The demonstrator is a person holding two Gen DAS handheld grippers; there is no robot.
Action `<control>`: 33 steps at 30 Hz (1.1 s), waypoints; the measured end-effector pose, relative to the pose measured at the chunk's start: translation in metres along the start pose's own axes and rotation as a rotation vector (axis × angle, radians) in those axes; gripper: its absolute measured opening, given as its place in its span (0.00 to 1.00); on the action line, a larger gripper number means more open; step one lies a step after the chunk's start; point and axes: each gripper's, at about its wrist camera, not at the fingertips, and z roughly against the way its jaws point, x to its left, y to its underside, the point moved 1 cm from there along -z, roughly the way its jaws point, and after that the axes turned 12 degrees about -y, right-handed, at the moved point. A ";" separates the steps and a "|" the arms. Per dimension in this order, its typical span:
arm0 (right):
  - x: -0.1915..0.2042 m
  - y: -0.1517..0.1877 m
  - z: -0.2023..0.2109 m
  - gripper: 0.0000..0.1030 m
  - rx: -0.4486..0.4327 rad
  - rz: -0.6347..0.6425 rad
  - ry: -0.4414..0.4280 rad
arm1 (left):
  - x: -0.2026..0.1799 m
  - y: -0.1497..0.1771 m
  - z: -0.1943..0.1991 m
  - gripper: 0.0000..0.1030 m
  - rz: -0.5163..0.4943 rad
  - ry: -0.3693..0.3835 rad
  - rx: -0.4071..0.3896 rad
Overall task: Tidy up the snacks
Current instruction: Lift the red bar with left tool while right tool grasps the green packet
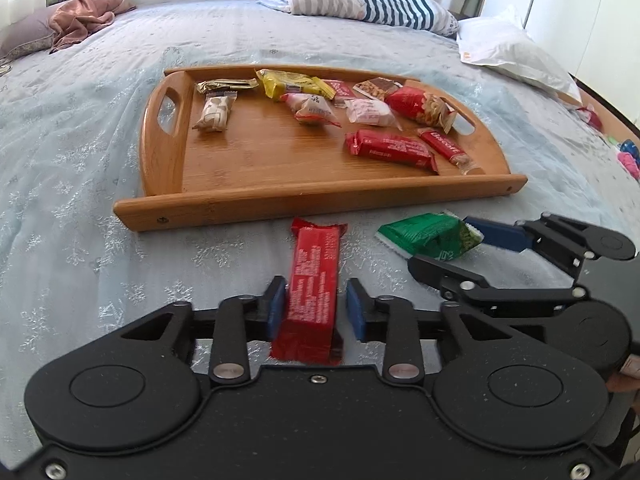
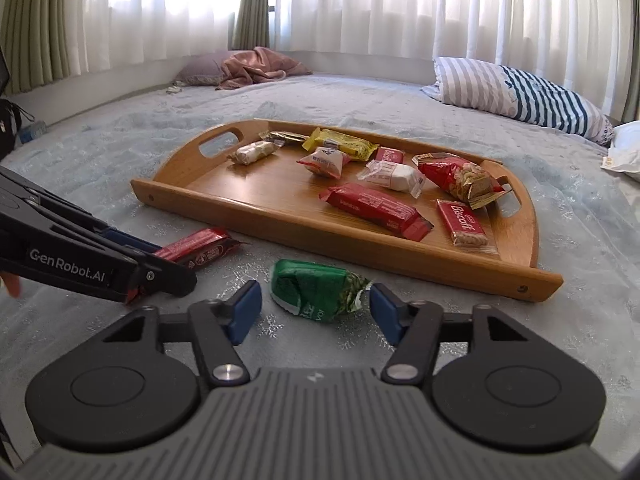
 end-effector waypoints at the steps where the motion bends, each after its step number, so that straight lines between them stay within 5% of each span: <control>1: 0.000 0.000 0.000 0.58 0.000 -0.006 0.009 | 0.000 0.000 0.000 0.38 0.011 0.009 -0.001; 5: -0.001 -0.003 0.002 0.45 -0.009 -0.047 0.021 | 0.000 -0.002 -0.003 0.29 0.042 0.019 0.014; 7: 0.000 -0.003 0.003 0.21 -0.009 -0.058 0.043 | 0.001 -0.003 -0.001 0.22 0.053 0.008 0.010; 14: 0.000 -0.003 0.008 0.15 -0.023 -0.080 0.066 | 0.005 -0.001 0.010 0.22 0.044 -0.010 -0.019; 16: 0.001 -0.004 0.009 0.22 -0.025 -0.076 0.070 | 0.007 -0.002 0.014 0.22 0.045 -0.014 -0.029; 18: 0.001 -0.005 0.009 0.53 -0.032 -0.073 0.077 | 0.008 -0.002 0.017 0.22 0.051 -0.020 -0.037; 19: 0.001 -0.006 0.008 0.57 -0.027 -0.077 0.069 | 0.008 -0.003 0.018 0.22 0.053 -0.023 -0.041; 29: 0.006 -0.018 -0.018 0.71 0.008 -0.146 0.074 | 0.015 -0.004 0.023 0.22 0.066 -0.043 -0.058; 33: 0.006 -0.018 -0.026 0.66 0.025 -0.180 0.074 | 0.018 -0.004 0.023 0.22 0.068 -0.051 -0.061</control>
